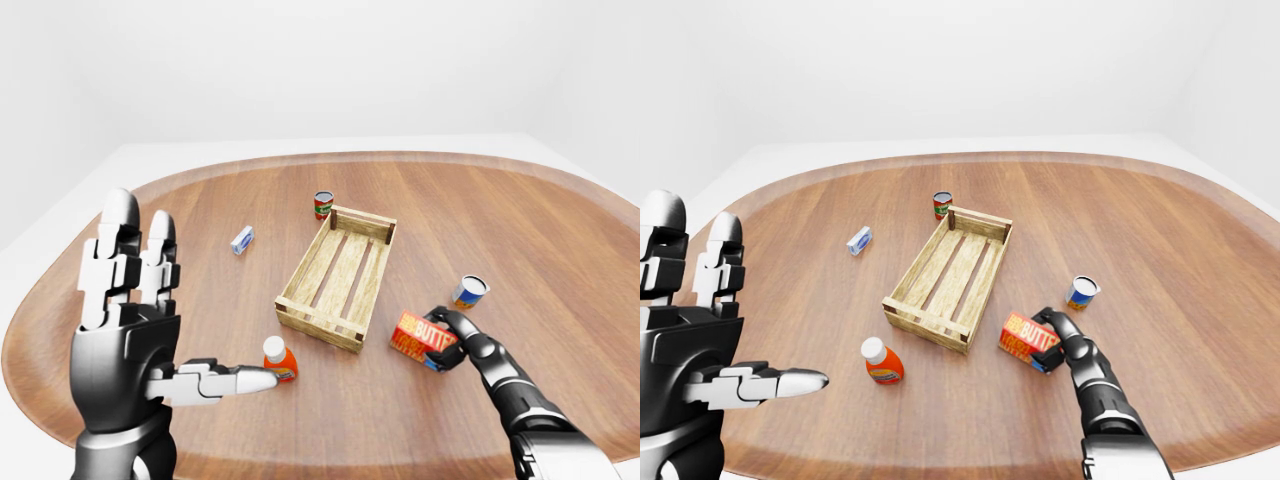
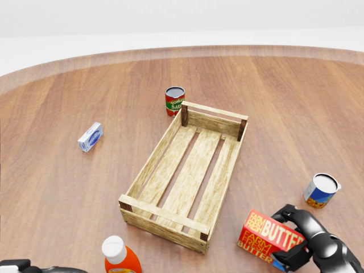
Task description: Pick up the butter and put it in the tray.
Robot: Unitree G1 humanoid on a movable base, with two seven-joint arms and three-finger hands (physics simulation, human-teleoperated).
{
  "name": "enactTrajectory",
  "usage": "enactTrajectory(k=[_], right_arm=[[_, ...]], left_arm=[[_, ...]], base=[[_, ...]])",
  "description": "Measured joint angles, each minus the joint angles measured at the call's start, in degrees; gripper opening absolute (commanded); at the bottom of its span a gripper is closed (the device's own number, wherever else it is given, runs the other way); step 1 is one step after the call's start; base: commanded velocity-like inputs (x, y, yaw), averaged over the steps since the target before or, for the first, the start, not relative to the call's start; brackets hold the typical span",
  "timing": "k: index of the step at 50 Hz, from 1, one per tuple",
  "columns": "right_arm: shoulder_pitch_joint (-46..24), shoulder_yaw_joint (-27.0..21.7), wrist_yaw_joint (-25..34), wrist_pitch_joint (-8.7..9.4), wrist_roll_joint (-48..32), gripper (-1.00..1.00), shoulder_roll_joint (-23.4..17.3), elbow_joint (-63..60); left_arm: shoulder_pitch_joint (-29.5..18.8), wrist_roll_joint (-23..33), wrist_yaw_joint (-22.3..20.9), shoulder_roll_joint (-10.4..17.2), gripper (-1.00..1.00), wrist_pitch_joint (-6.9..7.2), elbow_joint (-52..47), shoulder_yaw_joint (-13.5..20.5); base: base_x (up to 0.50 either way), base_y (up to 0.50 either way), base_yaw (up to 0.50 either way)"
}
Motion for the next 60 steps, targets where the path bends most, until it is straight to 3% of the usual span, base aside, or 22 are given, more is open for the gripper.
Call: enactTrajectory(k=[14,30,37,46,60], right_arm=[[0.1,-0.1,0.1,-0.04,-1.0,-1.00,0.0,0.1],[3.0,-0.1,-0.4,-1.44,0.3,-1.00,-0.4,-2.9],[5.4,0.2,1.1,0.39,0.6,-1.00,-0.8,-7.3],[7.9,-0.6,4.0,5.80,0.0,-1.00,-1.0,-16.8],[8.0,-2.3,8.8,5.80,-3.0,-1.00,-0.6,-31.9]], left_arm=[[-0.2,-0.1,0.0,0.0,1.00,0.00,0.2,0.2],[0.0,0.0,0.0,0.0,1.00,0.00,0.1,-0.1],[0.1,0.0,0.0,0.0,1.00,0.00,-0.1,-0.1],[0.2,0.0,0.0,0.0,1.00,0.00,-0.3,-0.1],[0.1,-0.2,-0.1,0.0,1.00,0.00,-0.6,0.2]], base=[[0.00,0.00,0.00],[0.00,0.00,0.00],[0.00,0.00,0.00],[0.00,0.00,0.00],[0.00,0.00,0.00]])
